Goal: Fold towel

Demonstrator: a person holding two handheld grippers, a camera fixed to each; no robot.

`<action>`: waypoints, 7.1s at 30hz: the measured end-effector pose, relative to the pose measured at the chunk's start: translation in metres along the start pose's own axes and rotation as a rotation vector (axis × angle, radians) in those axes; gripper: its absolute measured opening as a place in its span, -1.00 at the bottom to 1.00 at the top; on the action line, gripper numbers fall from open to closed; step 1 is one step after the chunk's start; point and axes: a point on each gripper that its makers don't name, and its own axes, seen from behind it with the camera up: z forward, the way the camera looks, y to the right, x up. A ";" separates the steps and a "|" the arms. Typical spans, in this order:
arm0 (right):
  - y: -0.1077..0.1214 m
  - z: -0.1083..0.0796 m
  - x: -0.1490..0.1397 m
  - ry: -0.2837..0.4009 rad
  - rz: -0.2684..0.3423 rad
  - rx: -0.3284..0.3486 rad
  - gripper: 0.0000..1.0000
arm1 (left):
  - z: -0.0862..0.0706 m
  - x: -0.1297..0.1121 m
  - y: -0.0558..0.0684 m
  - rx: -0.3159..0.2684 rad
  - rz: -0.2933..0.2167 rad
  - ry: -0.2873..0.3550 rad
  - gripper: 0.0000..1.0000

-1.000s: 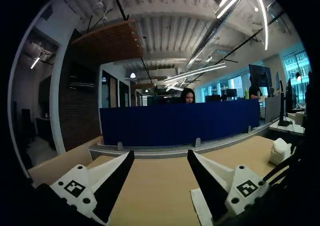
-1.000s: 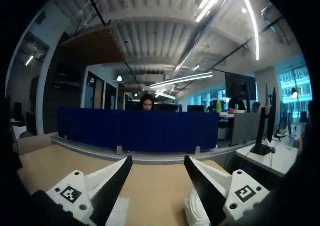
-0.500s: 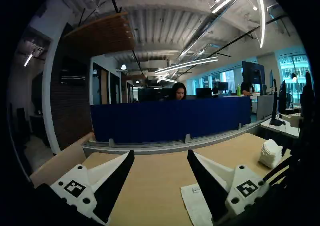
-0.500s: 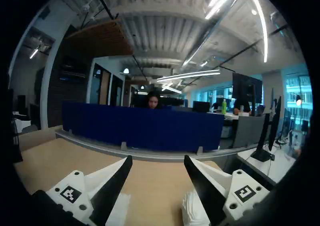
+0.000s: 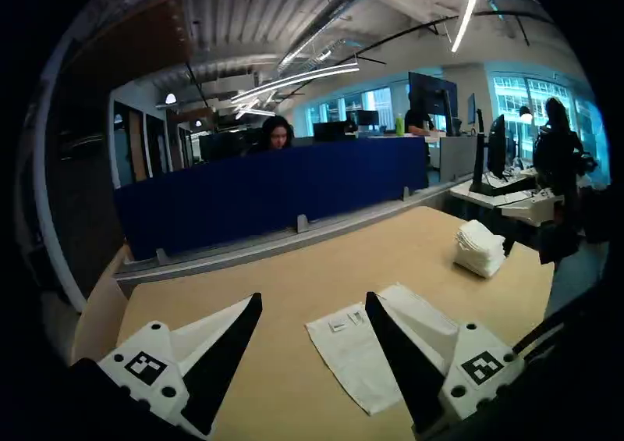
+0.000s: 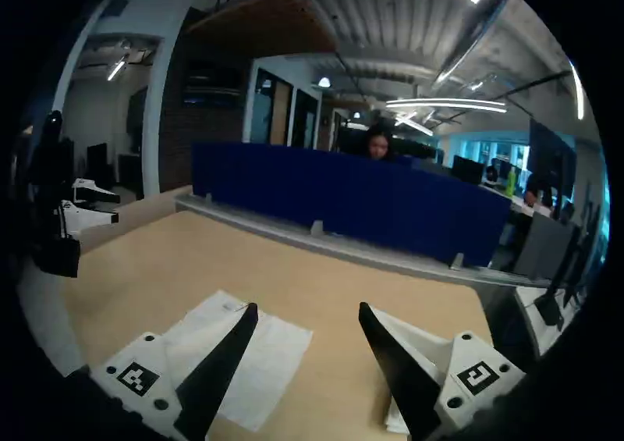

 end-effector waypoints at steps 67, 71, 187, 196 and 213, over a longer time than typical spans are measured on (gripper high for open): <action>-0.090 0.047 -0.309 -0.494 0.006 0.219 -0.01 | 0.041 -0.289 0.102 -0.232 0.035 -0.575 0.58; -0.093 0.047 -0.311 -0.494 0.011 0.225 -0.14 | 0.043 -0.290 0.101 -0.221 0.039 -0.573 0.41; -0.096 0.042 -0.299 -0.509 0.051 0.280 -0.81 | 0.042 -0.289 0.102 -0.176 -0.020 -0.572 -0.83; -0.093 0.042 -0.282 -0.484 0.051 0.279 -0.81 | 0.040 -0.271 0.099 -0.163 -0.066 -0.547 -0.83; -0.085 0.023 -0.218 -0.415 0.065 0.274 -0.81 | 0.012 -0.210 0.097 -0.136 -0.161 -0.493 -0.83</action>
